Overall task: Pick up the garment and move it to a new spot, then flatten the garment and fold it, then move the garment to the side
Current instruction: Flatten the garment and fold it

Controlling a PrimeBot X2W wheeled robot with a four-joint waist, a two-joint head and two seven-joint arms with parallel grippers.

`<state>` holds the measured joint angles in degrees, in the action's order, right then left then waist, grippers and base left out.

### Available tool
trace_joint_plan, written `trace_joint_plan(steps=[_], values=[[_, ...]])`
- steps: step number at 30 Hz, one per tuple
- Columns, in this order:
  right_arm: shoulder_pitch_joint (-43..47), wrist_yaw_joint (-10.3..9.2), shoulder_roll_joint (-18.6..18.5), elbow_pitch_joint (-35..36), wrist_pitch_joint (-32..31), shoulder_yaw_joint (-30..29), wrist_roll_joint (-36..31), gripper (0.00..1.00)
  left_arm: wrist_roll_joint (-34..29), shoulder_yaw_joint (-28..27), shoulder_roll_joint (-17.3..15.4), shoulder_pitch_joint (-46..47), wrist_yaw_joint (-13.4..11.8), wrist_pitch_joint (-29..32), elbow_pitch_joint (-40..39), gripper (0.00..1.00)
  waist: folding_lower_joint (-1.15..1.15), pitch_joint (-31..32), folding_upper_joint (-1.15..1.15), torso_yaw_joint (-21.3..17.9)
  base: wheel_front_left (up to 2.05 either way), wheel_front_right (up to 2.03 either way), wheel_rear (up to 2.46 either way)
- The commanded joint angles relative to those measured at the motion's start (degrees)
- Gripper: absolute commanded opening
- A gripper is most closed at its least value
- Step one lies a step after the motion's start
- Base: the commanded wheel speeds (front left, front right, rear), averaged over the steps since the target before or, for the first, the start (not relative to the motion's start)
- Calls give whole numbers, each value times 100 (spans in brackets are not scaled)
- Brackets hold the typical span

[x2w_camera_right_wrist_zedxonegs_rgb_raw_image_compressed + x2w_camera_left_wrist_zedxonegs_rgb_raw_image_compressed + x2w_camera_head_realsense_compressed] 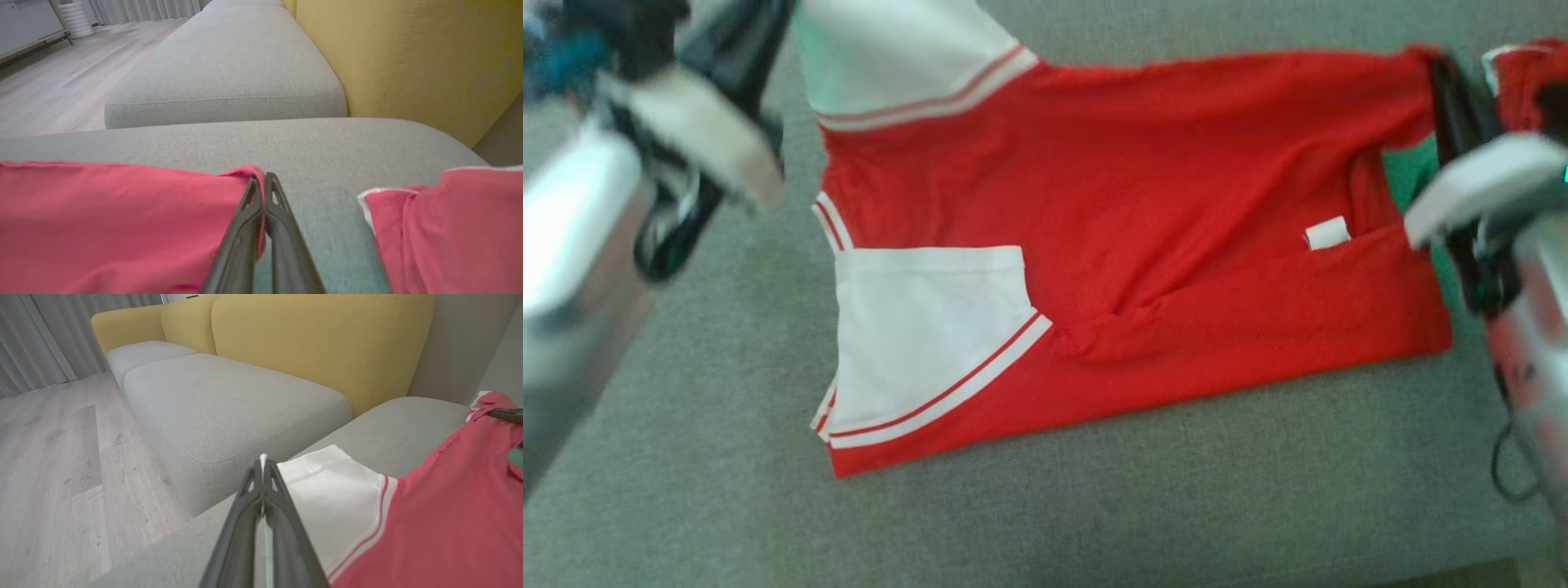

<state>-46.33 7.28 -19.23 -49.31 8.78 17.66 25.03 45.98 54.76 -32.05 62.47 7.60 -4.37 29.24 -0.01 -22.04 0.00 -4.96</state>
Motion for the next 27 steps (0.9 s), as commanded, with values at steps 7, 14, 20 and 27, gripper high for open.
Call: trace_joint_plan(steps=[7,14,20,27], values=[[1134,21,-216,687,208,-65,248,0,353,-220,-1030,-1233,-499,-210,-1452,0,1,561,0,140,0,0,0],[1975,21,-186,1133,201,-502,131,0,573,-145,-1645,-2514,-1212,-356,-2808,0,1,791,0,221,0,0,0],[2599,21,-82,1654,38,-904,-76,0,437,80,-1907,-3226,-1740,-428,-3570,0,1,804,0,274,0,0,0],[3117,21,183,2149,-249,-1252,-344,0,241,436,-1596,-3651,-2034,-504,-3627,0,1,780,0,307,0,0,0]])
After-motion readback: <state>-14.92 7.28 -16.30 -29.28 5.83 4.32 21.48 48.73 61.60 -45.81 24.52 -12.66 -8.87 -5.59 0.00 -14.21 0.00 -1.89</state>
